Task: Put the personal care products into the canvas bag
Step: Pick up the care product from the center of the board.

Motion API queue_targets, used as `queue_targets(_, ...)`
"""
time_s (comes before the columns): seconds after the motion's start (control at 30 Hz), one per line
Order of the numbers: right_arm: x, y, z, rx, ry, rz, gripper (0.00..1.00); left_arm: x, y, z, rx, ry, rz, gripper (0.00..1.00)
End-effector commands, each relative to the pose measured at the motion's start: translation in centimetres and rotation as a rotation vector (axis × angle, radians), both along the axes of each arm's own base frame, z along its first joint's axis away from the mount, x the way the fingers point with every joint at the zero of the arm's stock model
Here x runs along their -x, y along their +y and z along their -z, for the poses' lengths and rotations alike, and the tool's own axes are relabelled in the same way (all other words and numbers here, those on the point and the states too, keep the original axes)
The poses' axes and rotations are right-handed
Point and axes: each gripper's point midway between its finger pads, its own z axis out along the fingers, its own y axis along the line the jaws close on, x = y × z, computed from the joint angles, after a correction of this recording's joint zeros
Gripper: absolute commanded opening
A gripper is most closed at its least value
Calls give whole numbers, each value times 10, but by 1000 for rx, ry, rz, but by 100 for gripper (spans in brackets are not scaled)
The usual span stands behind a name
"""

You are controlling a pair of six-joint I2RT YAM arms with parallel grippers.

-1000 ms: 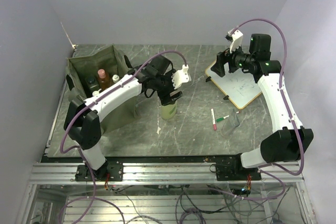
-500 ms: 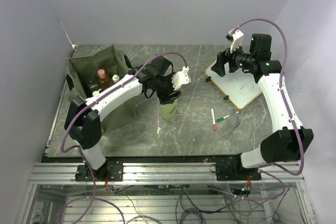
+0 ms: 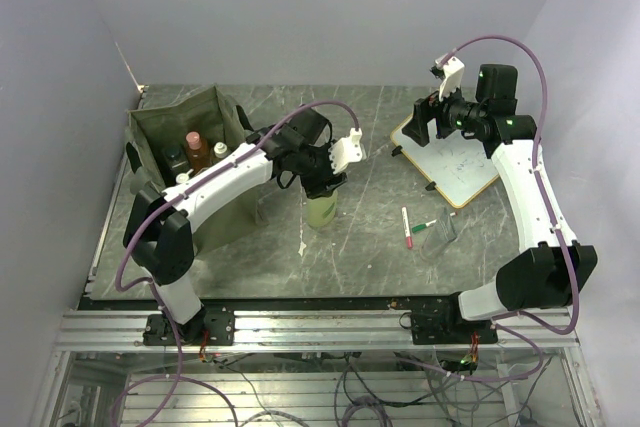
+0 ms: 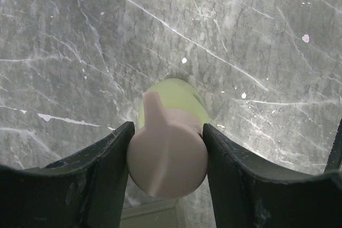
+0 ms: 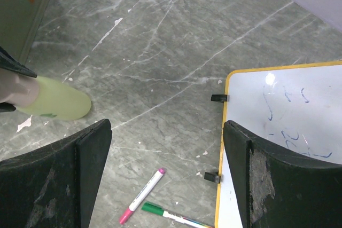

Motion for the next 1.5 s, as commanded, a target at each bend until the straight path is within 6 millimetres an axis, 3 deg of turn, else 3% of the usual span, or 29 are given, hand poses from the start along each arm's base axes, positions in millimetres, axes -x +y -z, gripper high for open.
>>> queue_targets(0.0, 3, -1, -7, -14, -25, -1, 85, -3, -7, -7, 17, -17, 1, 61)
queue_targets(0.13, 3, -1, -5, -15, -20, -1, 85, -2, -8, -13, 29, -24, 4, 48)
queue_targets(0.33, 2, -1, -6, -13, -23, -4, 85, 2, -11, -32, 60, -47, 50, 8)
queue_targets(0.7, 3, 4, -5, -20, -13, -46, 85, 21, -12, -104, 159, -122, 161, 7)
queue_targets(1.1, -2, 19, -1, 14, 8, -103, 84, 31, 20, -199, 250, -297, 163, 7)
queue_targets(1.27, 1, 37, -10, 27, -31, -150, 85, 37, 33, -233, 289, -357, 142, 7)
queue_targets(1.47, 7, 74, -23, 39, -74, -226, 85, 32, 53, -272, 340, -419, 80, 7)
